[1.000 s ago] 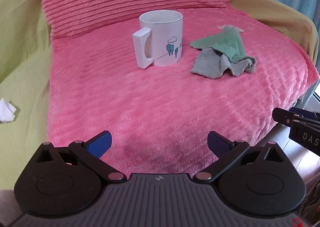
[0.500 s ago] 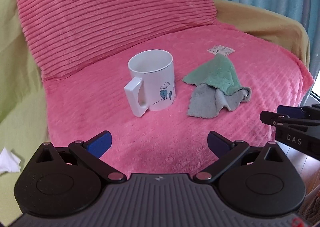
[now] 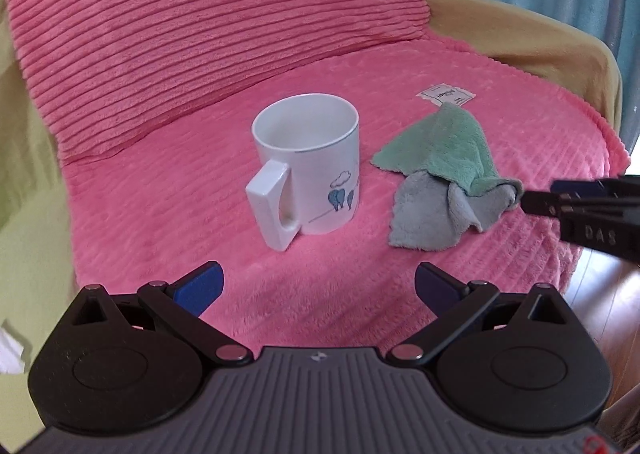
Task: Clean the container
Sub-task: 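Grasp the mug handle with the left tool while the right tool grasps the green cloth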
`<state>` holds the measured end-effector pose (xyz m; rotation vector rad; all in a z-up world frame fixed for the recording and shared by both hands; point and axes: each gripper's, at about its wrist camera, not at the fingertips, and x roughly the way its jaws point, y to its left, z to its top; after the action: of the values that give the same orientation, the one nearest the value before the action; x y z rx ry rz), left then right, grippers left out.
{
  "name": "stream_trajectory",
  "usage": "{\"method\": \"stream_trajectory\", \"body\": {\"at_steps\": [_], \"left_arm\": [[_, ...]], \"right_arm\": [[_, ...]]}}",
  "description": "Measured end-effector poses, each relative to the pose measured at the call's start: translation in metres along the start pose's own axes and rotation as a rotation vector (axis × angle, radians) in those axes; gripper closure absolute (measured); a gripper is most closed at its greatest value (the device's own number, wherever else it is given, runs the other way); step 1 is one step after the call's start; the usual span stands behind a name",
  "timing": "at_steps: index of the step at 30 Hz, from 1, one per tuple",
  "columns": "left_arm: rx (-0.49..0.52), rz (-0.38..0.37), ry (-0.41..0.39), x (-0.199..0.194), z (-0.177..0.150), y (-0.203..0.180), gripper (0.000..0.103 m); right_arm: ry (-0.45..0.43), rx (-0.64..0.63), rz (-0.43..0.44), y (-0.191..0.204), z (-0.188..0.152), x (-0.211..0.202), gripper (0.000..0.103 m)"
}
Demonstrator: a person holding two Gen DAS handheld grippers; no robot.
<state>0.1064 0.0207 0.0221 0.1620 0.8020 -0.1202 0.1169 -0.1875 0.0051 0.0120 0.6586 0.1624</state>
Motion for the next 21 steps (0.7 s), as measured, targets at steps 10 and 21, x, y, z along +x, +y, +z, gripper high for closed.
{"method": "stream_trajectory", "body": {"at_steps": [10, 21], "left_arm": [[0.026, -0.041, 0.024, 0.043, 0.023, 0.012, 0.001], [-0.11, -0.099, 0.042, 0.061, 0.009, 0.064, 0.014]], "right_arm": [[-0.062, 0.017, 0.028, -0.006, 0.02, 0.043, 0.07], [-0.006, -0.002, 0.084, 0.0, 0.019, 0.058, 0.07]]}}
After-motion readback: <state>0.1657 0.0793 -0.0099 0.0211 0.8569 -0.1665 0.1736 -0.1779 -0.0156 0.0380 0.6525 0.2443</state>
